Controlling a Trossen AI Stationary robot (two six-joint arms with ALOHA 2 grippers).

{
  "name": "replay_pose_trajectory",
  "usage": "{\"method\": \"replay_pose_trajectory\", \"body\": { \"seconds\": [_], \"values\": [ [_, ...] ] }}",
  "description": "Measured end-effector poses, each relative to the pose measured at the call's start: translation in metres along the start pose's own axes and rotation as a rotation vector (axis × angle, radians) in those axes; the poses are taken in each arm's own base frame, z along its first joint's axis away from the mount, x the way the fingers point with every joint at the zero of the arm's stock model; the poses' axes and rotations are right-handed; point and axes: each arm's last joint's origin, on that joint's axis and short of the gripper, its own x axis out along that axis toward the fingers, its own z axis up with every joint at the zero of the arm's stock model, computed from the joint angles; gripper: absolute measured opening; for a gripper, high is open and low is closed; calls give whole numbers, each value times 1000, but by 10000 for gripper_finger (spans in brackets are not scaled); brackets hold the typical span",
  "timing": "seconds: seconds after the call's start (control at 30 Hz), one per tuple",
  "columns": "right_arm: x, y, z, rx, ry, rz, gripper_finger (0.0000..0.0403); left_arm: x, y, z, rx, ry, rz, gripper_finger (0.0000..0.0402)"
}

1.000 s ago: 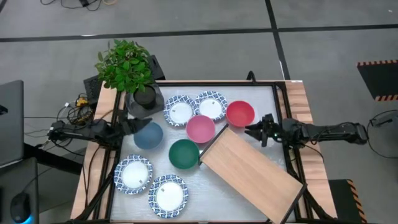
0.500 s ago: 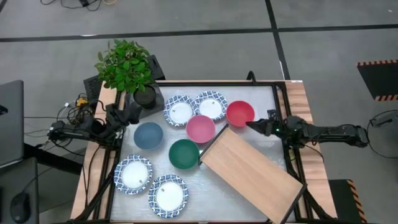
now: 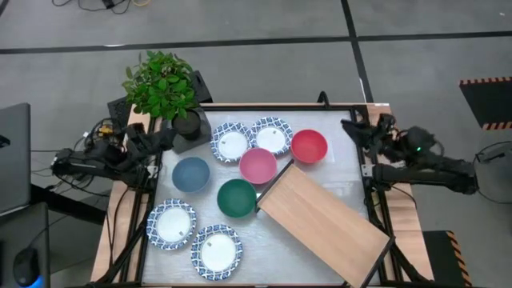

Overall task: Place and stack bowls onto a shelf
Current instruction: Put the orange bowl on the shelf

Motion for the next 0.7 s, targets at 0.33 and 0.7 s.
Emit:
{"method": "replay_pose_trajectory", "body": {
  "seconds": [0.33,0.7],
  "values": [
    [18,4,28,-189,450,-722,205,27,5,-34,-2,506,404,254],
    [71,-36,-17,-157,827,-1032,215,37,22,-61,-38,658,545,254]
  ]
}}
